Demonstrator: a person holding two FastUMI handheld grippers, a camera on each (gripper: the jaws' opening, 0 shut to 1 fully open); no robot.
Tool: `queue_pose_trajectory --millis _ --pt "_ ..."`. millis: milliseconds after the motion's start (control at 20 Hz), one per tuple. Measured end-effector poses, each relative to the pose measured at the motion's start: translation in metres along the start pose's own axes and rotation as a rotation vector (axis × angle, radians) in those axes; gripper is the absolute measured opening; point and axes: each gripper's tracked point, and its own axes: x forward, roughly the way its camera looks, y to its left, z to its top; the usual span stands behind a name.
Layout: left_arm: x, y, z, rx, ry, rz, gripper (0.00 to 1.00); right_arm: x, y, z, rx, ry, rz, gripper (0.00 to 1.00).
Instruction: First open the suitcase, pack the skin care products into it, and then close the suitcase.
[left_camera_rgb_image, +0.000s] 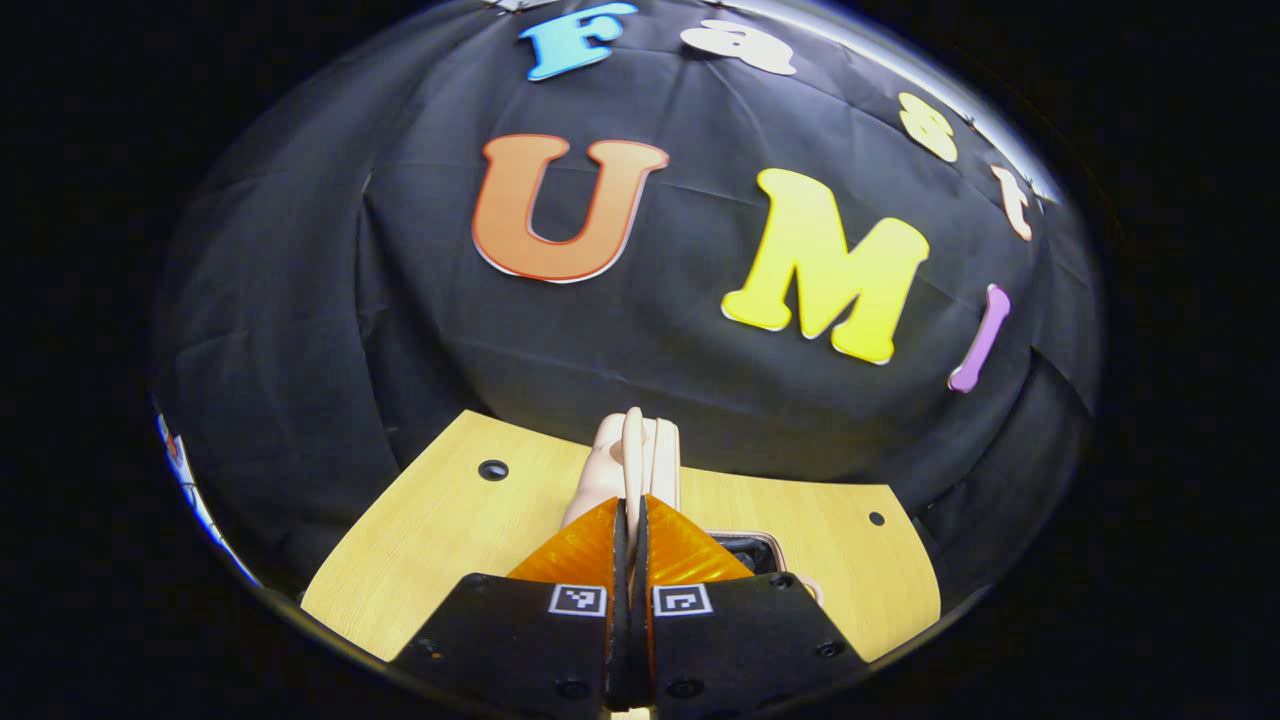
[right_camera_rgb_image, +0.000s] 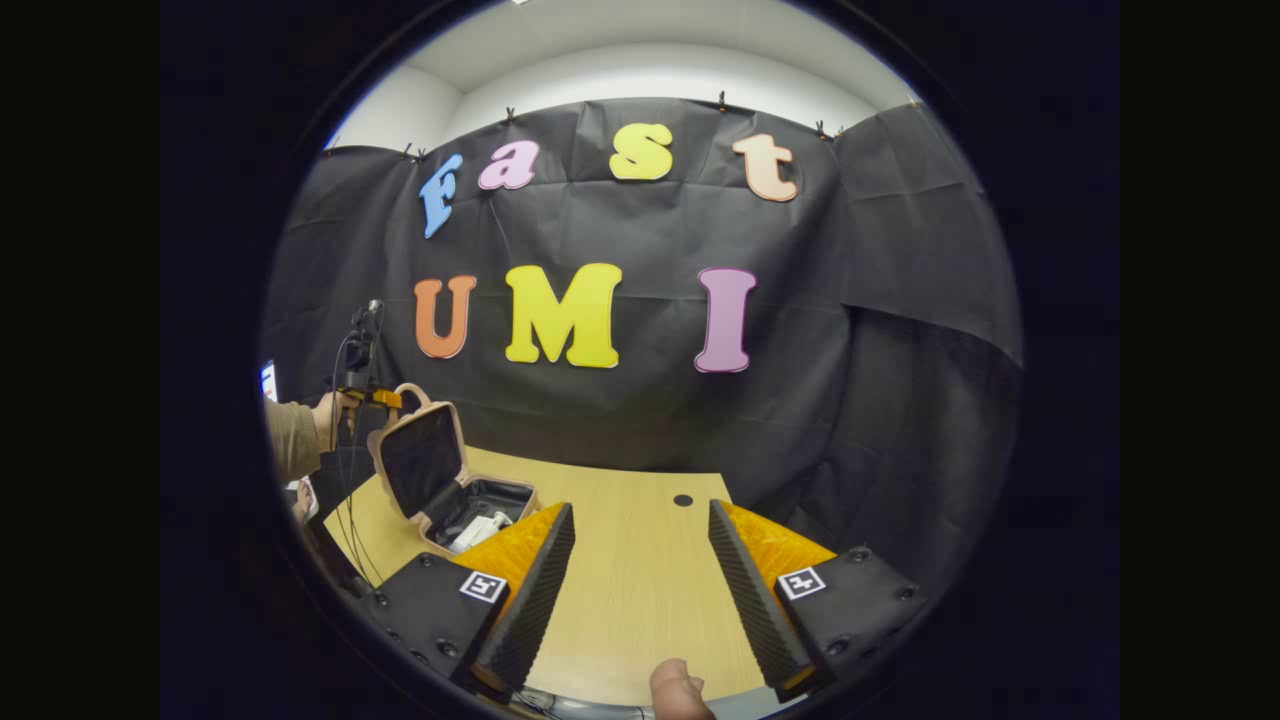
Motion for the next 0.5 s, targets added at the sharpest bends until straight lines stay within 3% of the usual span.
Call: queue_pose_trajectory --millis 250,500 --pt "-0.004 -0.063 -0.022 0.034 -0.003 -0.065 0.03 -0.007 -0.019 -0.012 0.024 0.03 -0.011 0.8" --pt "0.002 -0.156 -0.084 0.111 0.084 -0.226 0.03 -0.011 -0.048 -0.024 0.038 0.052 -0.043 0.78"
